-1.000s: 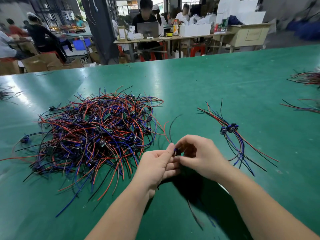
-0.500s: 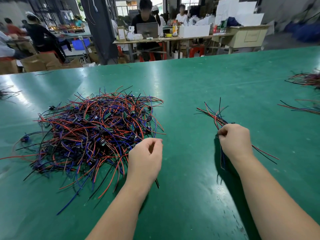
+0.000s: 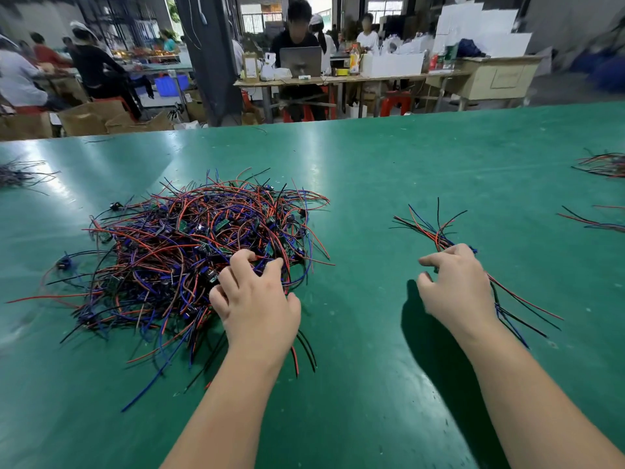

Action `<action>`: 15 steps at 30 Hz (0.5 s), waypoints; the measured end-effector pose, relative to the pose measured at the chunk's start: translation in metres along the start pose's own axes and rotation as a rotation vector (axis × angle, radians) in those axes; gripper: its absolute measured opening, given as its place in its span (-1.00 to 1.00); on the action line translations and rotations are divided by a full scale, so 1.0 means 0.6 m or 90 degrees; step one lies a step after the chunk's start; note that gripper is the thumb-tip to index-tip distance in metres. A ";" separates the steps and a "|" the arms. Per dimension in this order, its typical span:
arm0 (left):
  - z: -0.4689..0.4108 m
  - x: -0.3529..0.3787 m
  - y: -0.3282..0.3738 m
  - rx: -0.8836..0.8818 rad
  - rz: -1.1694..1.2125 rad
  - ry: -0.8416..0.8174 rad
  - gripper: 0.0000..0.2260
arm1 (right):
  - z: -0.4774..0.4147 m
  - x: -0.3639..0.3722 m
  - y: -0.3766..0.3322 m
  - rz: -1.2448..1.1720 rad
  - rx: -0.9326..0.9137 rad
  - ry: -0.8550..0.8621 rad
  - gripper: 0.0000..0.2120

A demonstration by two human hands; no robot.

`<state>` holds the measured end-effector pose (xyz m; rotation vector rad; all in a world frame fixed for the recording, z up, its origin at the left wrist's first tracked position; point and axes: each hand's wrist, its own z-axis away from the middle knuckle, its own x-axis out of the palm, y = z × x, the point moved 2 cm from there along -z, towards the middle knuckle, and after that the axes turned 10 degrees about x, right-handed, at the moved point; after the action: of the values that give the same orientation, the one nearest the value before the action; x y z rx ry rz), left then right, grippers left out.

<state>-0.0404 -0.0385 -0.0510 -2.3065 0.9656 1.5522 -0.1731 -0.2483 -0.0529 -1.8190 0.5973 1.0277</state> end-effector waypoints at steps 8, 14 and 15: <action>-0.003 0.002 -0.011 -0.057 -0.007 -0.019 -0.56 | 0.015 -0.003 -0.013 -0.058 -0.025 -0.031 -0.76; -0.008 0.006 -0.015 -0.076 -0.017 -0.029 -0.52 | 0.020 -0.005 -0.016 -0.107 -0.061 -0.006 -0.79; -0.010 0.005 -0.016 -0.085 0.012 -0.012 -0.53 | 0.021 -0.004 -0.016 -0.121 -0.069 -0.003 -0.80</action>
<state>-0.0292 -0.0353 -0.0525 -2.3718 0.9084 1.6907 -0.1722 -0.2330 -0.0487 -1.9266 0.3637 0.9504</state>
